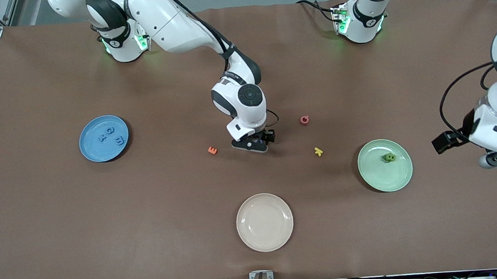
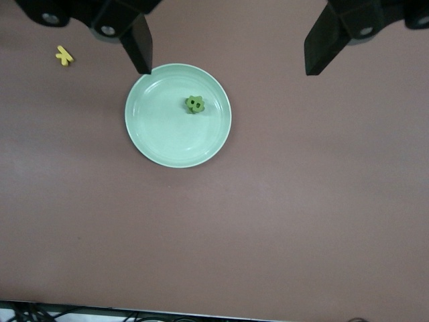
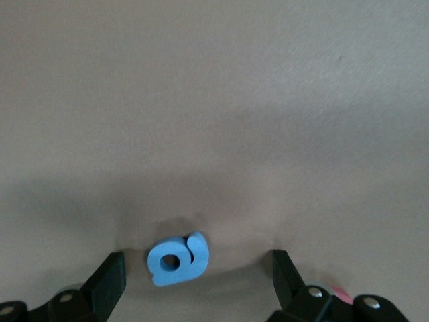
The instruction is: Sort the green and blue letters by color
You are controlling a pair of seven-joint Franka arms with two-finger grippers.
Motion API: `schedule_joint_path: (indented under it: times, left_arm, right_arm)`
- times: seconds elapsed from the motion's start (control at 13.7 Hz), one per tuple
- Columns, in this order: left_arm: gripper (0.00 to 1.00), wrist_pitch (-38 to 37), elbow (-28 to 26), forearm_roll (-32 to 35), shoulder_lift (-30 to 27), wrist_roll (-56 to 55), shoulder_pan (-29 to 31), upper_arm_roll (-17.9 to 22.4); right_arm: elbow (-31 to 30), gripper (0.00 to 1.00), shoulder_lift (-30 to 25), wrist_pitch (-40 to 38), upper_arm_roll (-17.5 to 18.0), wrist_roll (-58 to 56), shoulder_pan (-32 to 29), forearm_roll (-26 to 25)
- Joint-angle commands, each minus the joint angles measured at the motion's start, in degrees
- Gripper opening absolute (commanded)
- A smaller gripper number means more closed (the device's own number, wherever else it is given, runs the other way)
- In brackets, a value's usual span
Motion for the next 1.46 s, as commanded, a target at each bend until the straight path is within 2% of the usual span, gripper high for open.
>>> schedule_joint_path:
  times: [0.0, 0.22, 0.44, 0.51, 0.66, 0.81, 0.95, 1.03, 1.24, 1.39]
  left_arm:
    - [1.00, -1.92, -0.48, -1.00, -1.20, 0.51, 3.24, -4.31]
    - [1.00, -2.80, -0.48, -1.09, -1.29, 0.59, 3.69, -6.17]
    - [1.00, -2.80, -0.48, -2.13, -3.91, 1.91, 2.73, -5.30]
    - [1.00, -2.80, -0.48, -3.71, -5.23, 2.26, 1.24, -3.20]
    - [1.00, -2.71, -0.48, -9.93, -9.61, 3.31, -3.40, 5.03]
    - [1.00, -2.27, -0.48, -17.14, -14.97, 6.99, -10.78, 17.24]
    - [1.00, -2.19, -0.65, -26.62, -19.81, 10.07, -20.35, 33.12]
    - [1.00, -2.27, -1.17, -29.88, -21.75, 12.87, -23.87, 39.12]
    - [1.00, -3.06, -5.82, -33.95, -27.37, 21.58, -31.44, 51.89]
    - [1.00, -3.68, -9.51, -36.14, -30.71, 22.30, -36.02, 57.79]
  right_arm:
    - [1.82, 0.94, 1.31, -0.25, -0.46, 1.60, 1.42, -0.24]
    - [1.82, 0.90, 1.49, -0.16, -0.46, 1.69, 1.60, -0.33]
    - [1.82, 0.82, 1.49, -0.16, -0.46, 1.51, 1.60, -0.33]
    - [1.82, 0.80, 1.49, -0.16, -0.46, 1.34, 1.60, -0.50]
    - [1.91, 0.80, 1.49, -0.16, -0.55, 0.90, 1.25, -0.77]
    - [2.43, 0.80, 1.49, -0.16, -0.63, 0.64, 1.08, -0.77]
    - [2.44, 0.78, 1.57, -0.16, -0.63, 0.11, 0.99, -0.85]
    - [2.52, 0.78, 1.66, -0.16, -0.63, -0.16, 0.81, -0.85]
    - [2.52, 0.77, 1.84, -0.16, -0.90, -1.30, 0.37, -0.85]
    - [3.31, 0.76, 2.27, -0.16, -0.90, -2.00, -0.07, -0.85]
